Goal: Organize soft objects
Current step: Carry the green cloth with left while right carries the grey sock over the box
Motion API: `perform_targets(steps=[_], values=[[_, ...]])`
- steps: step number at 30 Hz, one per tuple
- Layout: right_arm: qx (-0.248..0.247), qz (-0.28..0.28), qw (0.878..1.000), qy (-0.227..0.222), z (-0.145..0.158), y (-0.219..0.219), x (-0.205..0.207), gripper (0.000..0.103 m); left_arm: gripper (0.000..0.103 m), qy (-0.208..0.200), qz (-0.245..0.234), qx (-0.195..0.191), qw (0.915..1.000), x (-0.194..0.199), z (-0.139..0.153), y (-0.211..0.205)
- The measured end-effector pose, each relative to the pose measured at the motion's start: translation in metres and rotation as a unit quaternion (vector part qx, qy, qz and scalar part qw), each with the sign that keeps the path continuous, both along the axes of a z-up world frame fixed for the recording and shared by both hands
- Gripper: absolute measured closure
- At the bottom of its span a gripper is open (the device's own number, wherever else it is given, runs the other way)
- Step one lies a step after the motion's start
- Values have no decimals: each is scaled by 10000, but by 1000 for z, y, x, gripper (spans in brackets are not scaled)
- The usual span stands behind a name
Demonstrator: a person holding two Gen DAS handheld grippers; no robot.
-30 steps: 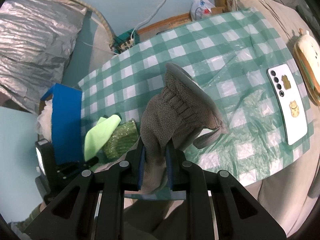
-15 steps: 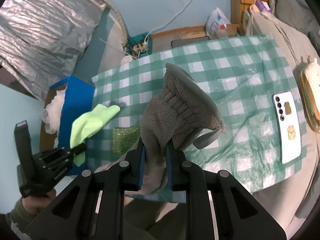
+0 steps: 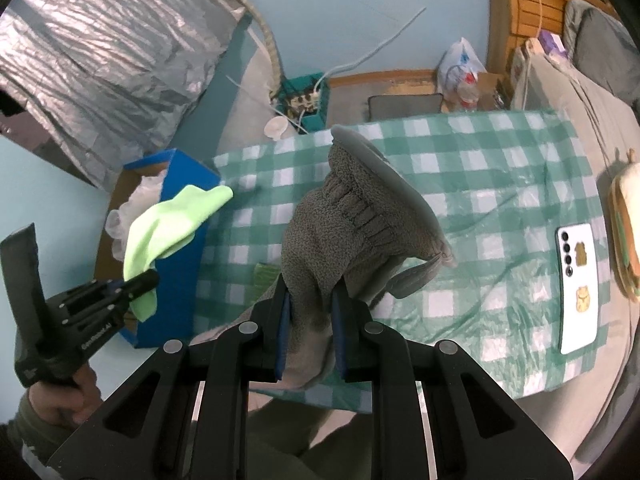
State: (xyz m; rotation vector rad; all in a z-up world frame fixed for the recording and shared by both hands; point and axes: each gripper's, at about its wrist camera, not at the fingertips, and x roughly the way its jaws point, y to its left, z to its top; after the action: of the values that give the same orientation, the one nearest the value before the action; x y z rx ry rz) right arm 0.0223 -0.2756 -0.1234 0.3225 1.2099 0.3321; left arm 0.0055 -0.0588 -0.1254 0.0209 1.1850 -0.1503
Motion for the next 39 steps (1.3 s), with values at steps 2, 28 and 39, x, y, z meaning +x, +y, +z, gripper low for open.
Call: perform_targets(steps=[2, 28, 39], values=[[-10, 74, 10000, -39, 3, 4, 2, 86, 98, -57, 62, -1, 10000, -1, 4, 3], [236, 1039, 9933, -447, 38, 88, 36, 86, 98, -561, 1097, -93, 9923, -16, 45, 85], [464, 1527, 9855, -579, 52, 146, 51, 86, 98, -647, 1595, -27, 9851, -24, 52, 131]])
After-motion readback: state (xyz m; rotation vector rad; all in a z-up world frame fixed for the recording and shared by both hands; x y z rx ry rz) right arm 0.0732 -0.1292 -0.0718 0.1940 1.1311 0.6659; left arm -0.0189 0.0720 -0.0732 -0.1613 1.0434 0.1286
